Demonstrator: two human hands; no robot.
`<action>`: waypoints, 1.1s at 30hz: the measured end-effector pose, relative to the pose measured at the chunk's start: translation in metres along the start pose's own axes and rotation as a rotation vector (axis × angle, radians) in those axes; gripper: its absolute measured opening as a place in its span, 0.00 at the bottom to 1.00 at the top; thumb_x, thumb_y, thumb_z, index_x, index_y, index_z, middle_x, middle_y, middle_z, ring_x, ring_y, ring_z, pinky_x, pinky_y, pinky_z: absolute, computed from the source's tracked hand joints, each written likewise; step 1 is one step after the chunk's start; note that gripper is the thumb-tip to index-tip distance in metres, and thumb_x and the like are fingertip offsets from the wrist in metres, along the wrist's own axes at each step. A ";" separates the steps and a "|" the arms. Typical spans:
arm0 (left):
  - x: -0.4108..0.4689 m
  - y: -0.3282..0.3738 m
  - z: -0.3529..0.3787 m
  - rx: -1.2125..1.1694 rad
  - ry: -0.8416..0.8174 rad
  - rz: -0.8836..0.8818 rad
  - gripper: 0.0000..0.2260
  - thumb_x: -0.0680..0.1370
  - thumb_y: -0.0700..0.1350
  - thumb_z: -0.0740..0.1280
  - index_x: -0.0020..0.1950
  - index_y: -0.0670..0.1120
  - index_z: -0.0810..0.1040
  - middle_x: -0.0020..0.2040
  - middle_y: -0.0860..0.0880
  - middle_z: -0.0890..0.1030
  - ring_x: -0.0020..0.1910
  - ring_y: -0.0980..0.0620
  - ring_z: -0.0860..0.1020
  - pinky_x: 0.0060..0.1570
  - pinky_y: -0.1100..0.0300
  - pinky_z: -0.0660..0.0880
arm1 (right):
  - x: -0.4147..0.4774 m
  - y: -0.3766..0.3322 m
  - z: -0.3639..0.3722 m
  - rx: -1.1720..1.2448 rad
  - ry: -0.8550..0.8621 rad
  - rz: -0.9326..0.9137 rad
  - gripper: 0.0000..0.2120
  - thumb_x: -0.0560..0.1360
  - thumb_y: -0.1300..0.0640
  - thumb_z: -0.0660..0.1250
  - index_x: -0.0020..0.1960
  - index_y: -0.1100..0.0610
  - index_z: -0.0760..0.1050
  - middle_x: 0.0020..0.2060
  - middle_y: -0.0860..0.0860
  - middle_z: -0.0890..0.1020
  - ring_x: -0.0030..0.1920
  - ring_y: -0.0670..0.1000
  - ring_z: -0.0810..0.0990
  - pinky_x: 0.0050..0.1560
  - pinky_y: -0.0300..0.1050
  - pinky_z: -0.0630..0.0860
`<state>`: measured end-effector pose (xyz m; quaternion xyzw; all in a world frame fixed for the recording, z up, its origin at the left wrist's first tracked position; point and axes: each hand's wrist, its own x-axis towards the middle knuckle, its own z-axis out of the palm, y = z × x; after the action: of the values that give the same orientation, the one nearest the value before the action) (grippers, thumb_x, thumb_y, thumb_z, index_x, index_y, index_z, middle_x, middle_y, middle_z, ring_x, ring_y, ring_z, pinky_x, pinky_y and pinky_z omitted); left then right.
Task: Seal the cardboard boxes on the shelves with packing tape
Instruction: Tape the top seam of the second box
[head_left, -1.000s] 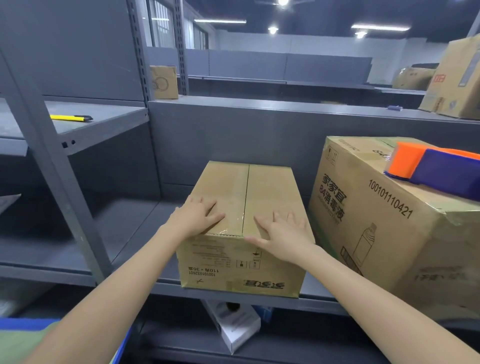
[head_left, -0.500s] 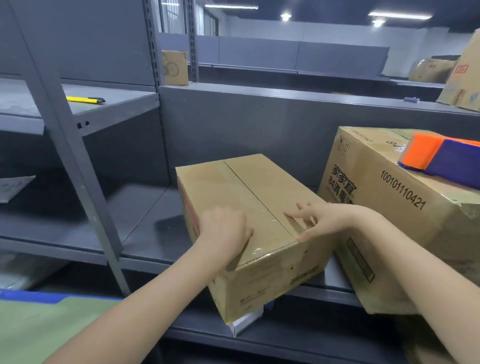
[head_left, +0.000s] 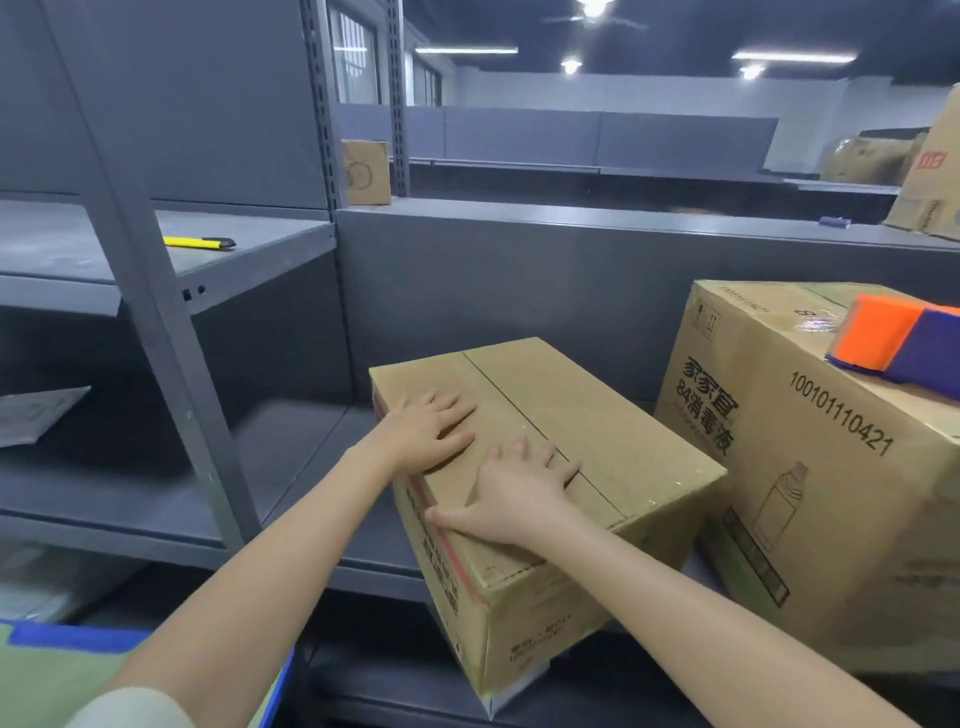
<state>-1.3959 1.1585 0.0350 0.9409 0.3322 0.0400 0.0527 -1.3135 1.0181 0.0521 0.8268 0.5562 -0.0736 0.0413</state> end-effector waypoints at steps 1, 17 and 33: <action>0.001 -0.001 0.002 0.003 0.004 -0.003 0.24 0.81 0.58 0.50 0.76 0.55 0.55 0.77 0.51 0.54 0.75 0.49 0.50 0.72 0.46 0.46 | 0.001 0.001 -0.001 -0.002 -0.003 -0.007 0.53 0.67 0.25 0.55 0.76 0.61 0.46 0.75 0.64 0.47 0.72 0.72 0.46 0.65 0.74 0.47; -0.069 0.045 0.010 0.172 0.085 0.129 0.40 0.64 0.78 0.40 0.74 0.63 0.50 0.75 0.53 0.58 0.70 0.48 0.56 0.72 0.47 0.48 | -0.017 0.154 -0.025 -0.024 -0.269 -0.301 0.45 0.72 0.46 0.66 0.76 0.45 0.37 0.75 0.43 0.39 0.75 0.50 0.38 0.74 0.59 0.40; -0.070 -0.008 0.011 0.148 0.110 -0.064 0.45 0.58 0.80 0.30 0.73 0.66 0.46 0.77 0.52 0.51 0.75 0.52 0.48 0.73 0.49 0.45 | 0.011 0.109 0.003 0.144 -0.036 -0.365 0.36 0.72 0.34 0.61 0.74 0.35 0.47 0.76 0.46 0.42 0.74 0.62 0.35 0.69 0.69 0.34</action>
<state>-1.4541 1.1197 0.0206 0.9275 0.3664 0.0653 -0.0342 -1.2087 0.9869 0.0454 0.7115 0.6894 -0.1342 -0.0223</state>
